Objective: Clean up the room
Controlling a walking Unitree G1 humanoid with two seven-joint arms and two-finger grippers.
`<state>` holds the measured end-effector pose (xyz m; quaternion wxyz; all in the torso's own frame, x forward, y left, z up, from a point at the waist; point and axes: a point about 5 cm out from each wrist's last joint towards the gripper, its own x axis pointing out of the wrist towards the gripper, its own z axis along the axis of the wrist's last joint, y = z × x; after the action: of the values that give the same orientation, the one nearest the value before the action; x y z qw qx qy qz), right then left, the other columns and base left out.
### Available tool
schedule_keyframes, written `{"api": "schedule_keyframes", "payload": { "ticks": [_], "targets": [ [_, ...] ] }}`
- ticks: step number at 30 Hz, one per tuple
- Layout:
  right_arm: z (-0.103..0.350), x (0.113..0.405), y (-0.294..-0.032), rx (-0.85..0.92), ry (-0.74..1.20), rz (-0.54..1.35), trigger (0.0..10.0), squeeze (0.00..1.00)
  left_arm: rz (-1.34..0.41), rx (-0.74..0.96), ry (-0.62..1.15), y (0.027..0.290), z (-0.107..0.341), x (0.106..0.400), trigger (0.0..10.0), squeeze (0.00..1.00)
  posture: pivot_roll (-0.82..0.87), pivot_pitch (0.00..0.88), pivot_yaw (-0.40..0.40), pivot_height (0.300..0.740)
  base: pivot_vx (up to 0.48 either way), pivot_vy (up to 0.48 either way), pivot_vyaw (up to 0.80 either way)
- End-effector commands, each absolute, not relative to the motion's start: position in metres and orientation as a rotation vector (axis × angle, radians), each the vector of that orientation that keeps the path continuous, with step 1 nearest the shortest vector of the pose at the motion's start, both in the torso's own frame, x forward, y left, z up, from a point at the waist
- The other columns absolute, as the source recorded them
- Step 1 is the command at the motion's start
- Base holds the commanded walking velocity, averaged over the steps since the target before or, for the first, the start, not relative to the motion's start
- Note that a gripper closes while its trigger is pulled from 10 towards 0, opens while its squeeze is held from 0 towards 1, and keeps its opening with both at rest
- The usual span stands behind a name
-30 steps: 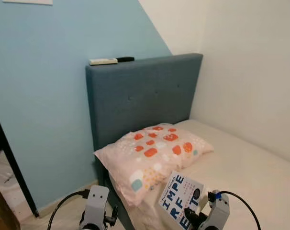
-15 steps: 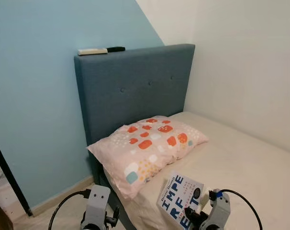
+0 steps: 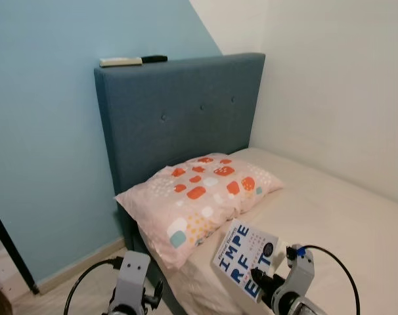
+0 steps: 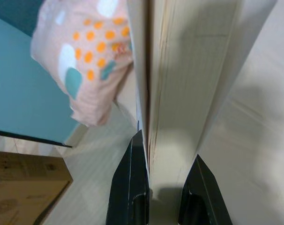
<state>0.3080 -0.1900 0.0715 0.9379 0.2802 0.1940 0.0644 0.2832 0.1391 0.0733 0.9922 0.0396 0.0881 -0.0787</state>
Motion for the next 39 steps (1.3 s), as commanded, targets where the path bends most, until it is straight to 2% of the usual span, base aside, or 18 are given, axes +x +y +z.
{"api": "schedule_keyframes", "payload": {
  "ticks": [1, 16, 28, 34, 39],
  "targets": [
    [0.071, 0.308, -0.191, 0.577, 0.411, 0.147, 10.0, 0.00, -0.170, 0.077, 0.208, 0.143, 0.068, 0.278, 10.0, 0.00, 0.03, 0.171, -0.052, 0.577, 0.000, 0.000, 0.00],
    [0.075, 0.315, -0.197, 0.585, 0.409, 0.156, 10.0, 0.00, -0.192, 0.081, 0.210, 0.152, 0.072, 0.270, 10.0, 0.00, 0.04, 0.210, -0.053, 0.572, 0.000, 0.000, 0.00],
    [0.091, 0.327, -0.207, 0.602, 0.331, 0.156, 10.0, 0.00, -0.216, 0.074, 0.193, 0.150, 0.081, 0.271, 10.0, 0.00, 0.05, 0.234, -0.049, 0.572, 0.000, 0.000, 0.00],
    [0.099, 0.334, -0.210, 0.507, 0.250, 0.128, 10.0, 0.00, -0.130, 0.078, 0.211, 0.157, 0.081, 0.277, 10.0, 0.00, 0.05, 0.246, -0.052, 0.572, 0.000, 0.000, 0.00],
    [0.105, 0.344, -0.210, 0.478, 0.222, 0.125, 10.0, 0.00, -0.141, 0.067, 0.192, 0.154, 0.089, 0.279, 10.0, 0.00, 0.05, 0.283, -0.049, 0.572, 0.000, 0.000, 0.00]
  ]
}}
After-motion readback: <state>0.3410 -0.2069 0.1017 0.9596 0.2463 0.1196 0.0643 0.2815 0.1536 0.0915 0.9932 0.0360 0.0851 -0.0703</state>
